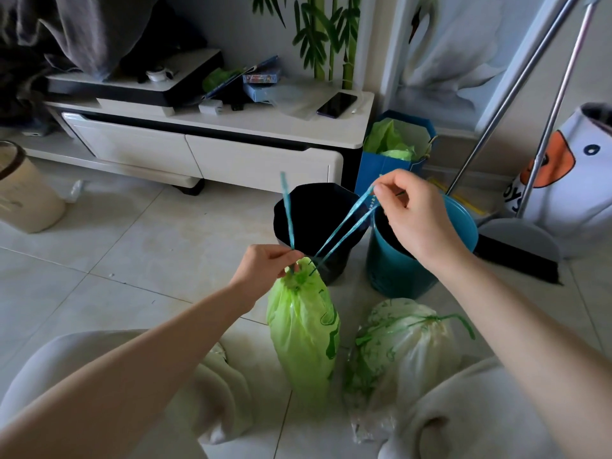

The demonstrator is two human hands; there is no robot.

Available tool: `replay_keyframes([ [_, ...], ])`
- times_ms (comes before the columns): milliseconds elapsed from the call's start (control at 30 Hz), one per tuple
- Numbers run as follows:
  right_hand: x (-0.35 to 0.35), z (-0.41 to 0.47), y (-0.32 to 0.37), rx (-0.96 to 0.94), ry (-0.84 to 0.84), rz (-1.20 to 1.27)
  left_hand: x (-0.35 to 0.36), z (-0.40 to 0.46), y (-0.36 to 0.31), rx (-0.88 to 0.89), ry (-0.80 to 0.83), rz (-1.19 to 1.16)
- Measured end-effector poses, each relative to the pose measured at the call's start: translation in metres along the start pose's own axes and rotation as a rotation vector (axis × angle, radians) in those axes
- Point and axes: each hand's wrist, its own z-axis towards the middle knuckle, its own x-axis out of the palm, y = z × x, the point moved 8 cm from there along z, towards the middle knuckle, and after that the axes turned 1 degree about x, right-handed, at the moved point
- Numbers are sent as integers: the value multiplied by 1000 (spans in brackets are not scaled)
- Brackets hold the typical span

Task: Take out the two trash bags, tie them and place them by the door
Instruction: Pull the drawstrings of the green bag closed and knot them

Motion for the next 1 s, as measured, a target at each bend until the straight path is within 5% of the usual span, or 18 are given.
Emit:
replay_keyframes([
  [267,29,-11,14,55,197,324,45,-2,-5,206,328,483],
  [533,48,-8,7,99,240,453,63,-9,1,241,456,539],
  [767,68,-12,-18,199,251,272,59,-6,4,125,452,469],
  [1000,121,-57,-58,259,754,-310,49,-5,6,10,415,252],
])
